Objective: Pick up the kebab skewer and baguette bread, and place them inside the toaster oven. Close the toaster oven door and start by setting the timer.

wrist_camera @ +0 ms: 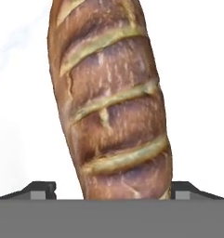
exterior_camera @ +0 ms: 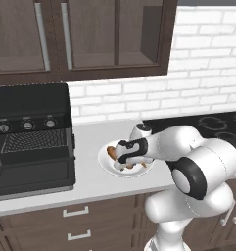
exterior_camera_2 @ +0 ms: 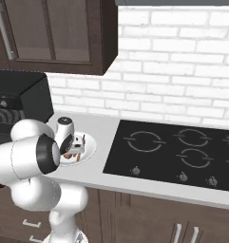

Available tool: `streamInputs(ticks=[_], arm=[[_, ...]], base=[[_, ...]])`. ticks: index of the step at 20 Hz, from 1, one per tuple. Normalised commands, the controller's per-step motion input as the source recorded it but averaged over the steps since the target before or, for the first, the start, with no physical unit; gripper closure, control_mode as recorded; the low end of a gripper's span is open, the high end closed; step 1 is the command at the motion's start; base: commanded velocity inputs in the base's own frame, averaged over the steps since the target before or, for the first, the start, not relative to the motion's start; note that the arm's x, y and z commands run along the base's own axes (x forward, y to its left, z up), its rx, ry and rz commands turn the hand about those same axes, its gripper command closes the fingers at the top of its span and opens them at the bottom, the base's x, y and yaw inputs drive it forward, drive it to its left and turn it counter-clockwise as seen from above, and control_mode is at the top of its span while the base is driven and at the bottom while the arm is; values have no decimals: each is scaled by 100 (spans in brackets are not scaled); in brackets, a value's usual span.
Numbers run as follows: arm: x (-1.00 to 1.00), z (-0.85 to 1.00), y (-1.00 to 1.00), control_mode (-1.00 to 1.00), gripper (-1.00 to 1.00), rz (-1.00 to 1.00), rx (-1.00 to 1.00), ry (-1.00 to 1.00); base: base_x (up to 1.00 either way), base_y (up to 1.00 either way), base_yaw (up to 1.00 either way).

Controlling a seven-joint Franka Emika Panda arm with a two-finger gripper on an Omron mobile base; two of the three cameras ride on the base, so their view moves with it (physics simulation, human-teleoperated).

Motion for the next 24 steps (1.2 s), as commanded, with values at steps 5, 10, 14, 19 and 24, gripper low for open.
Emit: streamInputs(ticks=[5,10,14,19,24], arm=[[0,-2,0,-100,100,0,0,0],[0,0,0,-100,100,0,0,0],[-2,23,4,-100,100,-8,0,-1],[-18,57,0,-100,100,-10,0,0],[-38,47,29,-100,100,-22,0,0]], base=[[0,0,0],[0,0,0],[0,0,0],[0,0,0],[0,0,0]])
